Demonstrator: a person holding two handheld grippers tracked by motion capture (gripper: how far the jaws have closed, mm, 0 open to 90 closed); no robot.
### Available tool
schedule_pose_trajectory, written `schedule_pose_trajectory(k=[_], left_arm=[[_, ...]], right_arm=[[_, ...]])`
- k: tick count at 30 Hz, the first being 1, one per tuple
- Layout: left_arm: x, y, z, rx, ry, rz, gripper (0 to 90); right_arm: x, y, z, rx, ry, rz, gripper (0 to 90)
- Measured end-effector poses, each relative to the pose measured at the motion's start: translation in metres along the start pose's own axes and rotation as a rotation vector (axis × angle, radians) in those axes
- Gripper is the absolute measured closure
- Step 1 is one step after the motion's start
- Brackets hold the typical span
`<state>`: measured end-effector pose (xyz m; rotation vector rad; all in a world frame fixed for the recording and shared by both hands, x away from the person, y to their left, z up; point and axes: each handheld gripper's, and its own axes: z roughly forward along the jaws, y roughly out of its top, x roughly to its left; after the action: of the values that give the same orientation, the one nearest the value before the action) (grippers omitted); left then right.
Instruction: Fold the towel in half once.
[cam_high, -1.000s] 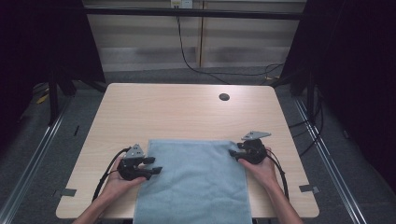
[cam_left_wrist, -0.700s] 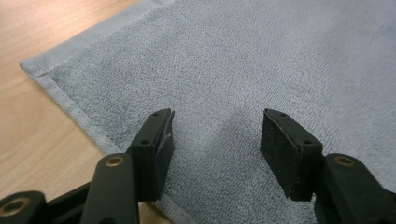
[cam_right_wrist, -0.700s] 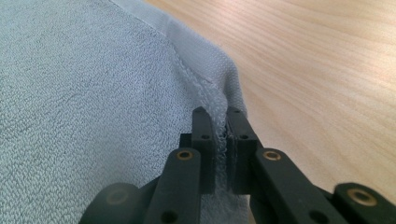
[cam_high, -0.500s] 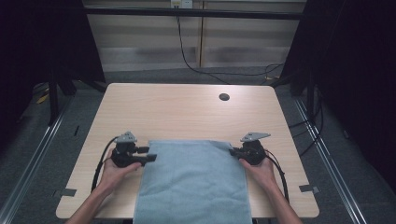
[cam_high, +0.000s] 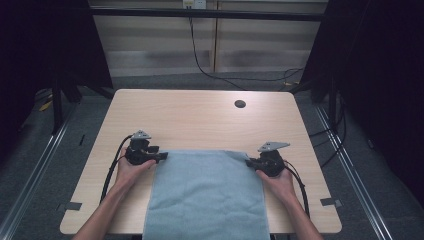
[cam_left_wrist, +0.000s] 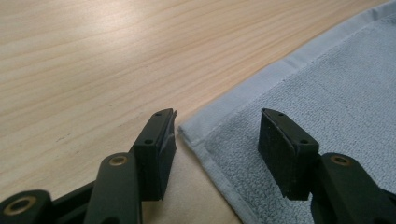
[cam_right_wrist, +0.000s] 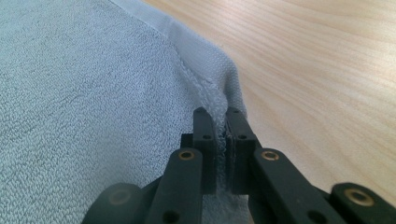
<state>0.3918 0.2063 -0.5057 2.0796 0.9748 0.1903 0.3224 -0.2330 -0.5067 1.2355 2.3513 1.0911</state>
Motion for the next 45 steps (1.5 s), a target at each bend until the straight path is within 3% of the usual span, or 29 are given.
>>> schedule_pose_trajectory(k=[5, 6, 9, 15, 22, 26, 32, 35, 39, 41, 42, 45], left_arm=[[-0.01, -0.003, -0.001, 0.02, -0.028, 0.086, 48.3], [-0.012, -0.004, -0.001, 0.018, -0.019, 0.104, 49.0], [-0.014, -0.004, -0.001, 0.018, -0.039, 0.124, 58.1], [-0.017, -0.005, 0.001, 0.015, -0.088, 0.12, 78.6], [-0.016, -0.009, -0.002, 0.015, -0.121, 0.079, 84.0], [-0.018, -0.011, -0.01, 0.025, -0.126, 0.108, 83.9], [-0.017, -0.007, -0.023, -0.059, -0.175, 0.053, 84.2], [-0.019, 0.0, -0.028, -0.073, -0.159, 0.07, 83.8], [-0.022, 0.016, -0.041, -0.169, -0.18, 0.046, 84.0], [-0.023, 0.023, -0.045, -0.212, -0.157, 0.046, 84.0], [-0.024, 0.027, -0.045, -0.225, -0.16, 0.032, 84.0], [-0.024, 0.043, -0.049, -0.241, -0.146, 0.048, 84.0]], right_arm=[[0.0, 0.0, 0.0, 0.0, 0.001, 0.002, 85.5], [0.0, 0.0, 0.0, 0.0, -0.001, 0.002, 85.5], [0.0, 0.0, 0.0, 0.0, 0.002, 0.004, 85.3], [0.0, -0.001, 0.0, -0.003, 0.005, 0.012, 85.4], [0.0, -0.002, -0.001, -0.009, 0.045, 0.048, 85.4], [-0.004, -0.004, 0.0, -0.03, 0.107, 0.107, 85.4], [-0.003, 0.006, -0.013, -0.108, 0.146, 0.122, 85.5], [-0.004, 0.011, -0.024, -0.143, 0.139, 0.121, 85.5], [-0.004, 0.025, -0.037, -0.191, 0.132, 0.093, 85.7], [-0.004, 0.034, -0.042, -0.217, 0.134, 0.084, 85.7], [-0.005, 0.039, -0.044, -0.223, 0.132, 0.081, 85.7], [-0.008, 0.059, -0.053, -0.25, 0.129, 0.059, 85.6]])
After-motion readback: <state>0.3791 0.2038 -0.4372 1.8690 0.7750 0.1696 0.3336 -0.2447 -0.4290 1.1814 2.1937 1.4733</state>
